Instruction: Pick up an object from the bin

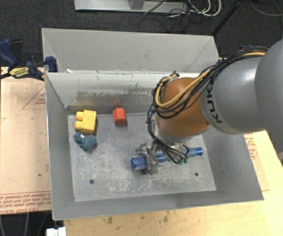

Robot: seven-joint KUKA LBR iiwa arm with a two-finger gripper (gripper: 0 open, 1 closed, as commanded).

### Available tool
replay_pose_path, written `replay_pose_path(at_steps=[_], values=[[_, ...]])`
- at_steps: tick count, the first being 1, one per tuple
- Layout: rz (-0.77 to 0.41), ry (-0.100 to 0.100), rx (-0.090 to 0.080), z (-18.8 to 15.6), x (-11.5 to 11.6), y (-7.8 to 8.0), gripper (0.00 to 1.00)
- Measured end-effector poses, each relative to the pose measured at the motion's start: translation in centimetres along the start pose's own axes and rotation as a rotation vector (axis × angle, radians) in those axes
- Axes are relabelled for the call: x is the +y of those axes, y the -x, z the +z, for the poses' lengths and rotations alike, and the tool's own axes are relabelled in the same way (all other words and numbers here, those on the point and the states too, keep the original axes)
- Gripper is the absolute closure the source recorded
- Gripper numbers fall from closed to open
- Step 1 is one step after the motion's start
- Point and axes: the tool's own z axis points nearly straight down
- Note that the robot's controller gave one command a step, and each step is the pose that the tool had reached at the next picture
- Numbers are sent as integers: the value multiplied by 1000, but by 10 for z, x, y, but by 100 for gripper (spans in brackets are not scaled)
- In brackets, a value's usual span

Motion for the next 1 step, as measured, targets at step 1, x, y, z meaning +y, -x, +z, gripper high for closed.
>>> replay_pose_path(at_steps=[1], values=[[-45,-2,-10,-180,41,0,100]])
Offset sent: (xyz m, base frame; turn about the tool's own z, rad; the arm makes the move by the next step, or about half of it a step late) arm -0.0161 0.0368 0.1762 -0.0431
